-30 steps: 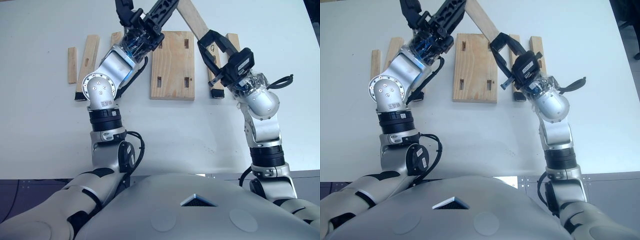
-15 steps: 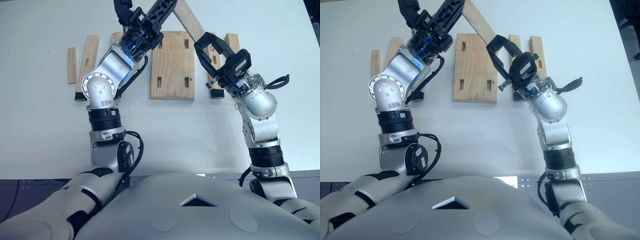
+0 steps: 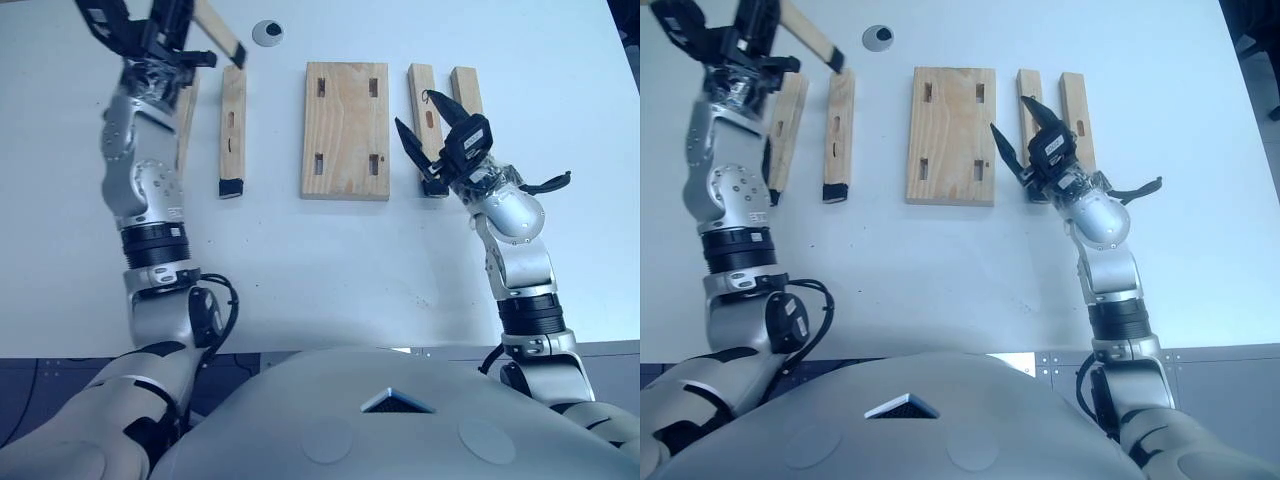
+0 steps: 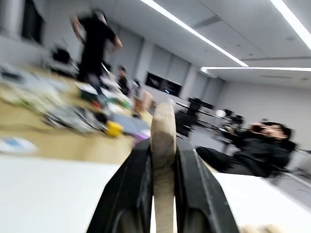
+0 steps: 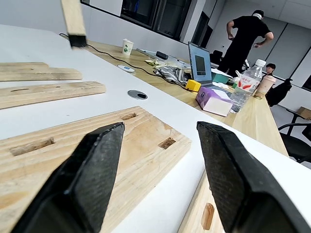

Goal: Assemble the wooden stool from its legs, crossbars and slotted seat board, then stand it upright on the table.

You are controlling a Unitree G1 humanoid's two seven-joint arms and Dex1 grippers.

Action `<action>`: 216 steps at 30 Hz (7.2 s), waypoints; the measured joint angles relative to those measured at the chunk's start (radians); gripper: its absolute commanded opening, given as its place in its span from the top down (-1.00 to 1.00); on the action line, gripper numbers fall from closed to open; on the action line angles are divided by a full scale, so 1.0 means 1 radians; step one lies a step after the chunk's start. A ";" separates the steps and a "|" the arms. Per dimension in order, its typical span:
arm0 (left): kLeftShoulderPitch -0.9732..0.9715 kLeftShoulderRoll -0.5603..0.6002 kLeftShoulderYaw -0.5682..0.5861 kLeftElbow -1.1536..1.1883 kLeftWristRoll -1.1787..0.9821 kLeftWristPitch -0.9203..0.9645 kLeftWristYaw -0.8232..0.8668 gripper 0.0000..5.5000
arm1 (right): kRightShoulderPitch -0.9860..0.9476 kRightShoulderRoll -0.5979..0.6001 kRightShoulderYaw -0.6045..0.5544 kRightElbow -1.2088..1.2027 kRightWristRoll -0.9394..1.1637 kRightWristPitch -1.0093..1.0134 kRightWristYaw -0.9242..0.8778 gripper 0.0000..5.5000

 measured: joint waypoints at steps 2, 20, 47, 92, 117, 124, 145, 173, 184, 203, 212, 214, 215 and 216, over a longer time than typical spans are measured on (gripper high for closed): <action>0.017 0.027 0.012 0.038 0.029 -0.025 0.001 0.87 | 0.000 0.000 0.000 0.002 -0.002 0.000 0.000 0.00; 0.090 0.105 0.034 0.314 0.191 -0.294 0.034 0.87 | 0.040 0.002 -0.020 0.004 0.000 0.010 -0.023 0.00; 0.020 0.129 0.017 0.633 0.155 -0.440 -0.055 0.87 | 0.043 0.001 -0.014 0.001 -0.013 0.043 -0.003 0.00; 0.317 0.194 -0.141 -0.129 0.263 0.446 0.066 -0.26 | 0.089 0.002 0.011 -0.013 -0.040 0.049 -0.046 0.00; -0.013 0.129 -0.026 -0.120 0.060 0.422 -0.001 0.28 | -0.026 0.003 -0.113 0.026 0.038 0.020 -0.092 0.00; -0.106 0.055 -0.013 -0.131 -0.430 0.911 -0.233 0.28 | -0.142 0.038 -0.264 -0.062 0.794 0.568 0.094 0.00; -0.091 0.046 -0.149 -0.199 -0.651 1.154 -0.458 0.28 | -0.346 0.083 -0.341 -0.058 1.453 1.071 -0.009 -0.02; -0.083 0.117 -0.204 0.113 -0.367 0.859 -0.570 -0.68 | -0.360 -0.007 -0.260 0.229 0.840 0.739 0.402 0.23; -0.075 0.105 -0.176 0.146 -0.337 0.807 -0.561 -0.84 | -0.401 -0.003 -0.230 0.423 0.637 0.520 0.588 0.24; -0.073 0.071 -0.166 0.169 -0.261 0.751 -0.528 -0.84 | -0.530 -0.235 -0.005 0.567 0.450 0.266 0.959 0.25; -0.071 0.066 -0.090 0.198 -0.275 0.752 -0.511 -0.84 | -0.656 -0.246 0.122 0.648 0.384 0.127 1.039 0.25; -0.073 0.071 -0.026 0.221 -0.309 0.751 -0.502 -0.84 | -0.687 -0.247 0.149 0.667 0.377 0.127 1.048 0.25; -0.073 0.079 0.001 0.242 -0.320 0.746 -0.499 -0.84 | -0.699 -0.246 0.159 0.677 0.377 0.129 1.054 0.25; -0.075 0.086 0.028 0.269 -0.323 0.730 -0.496 -0.84 | -0.710 -0.246 0.169 0.687 0.376 0.129 1.057 0.25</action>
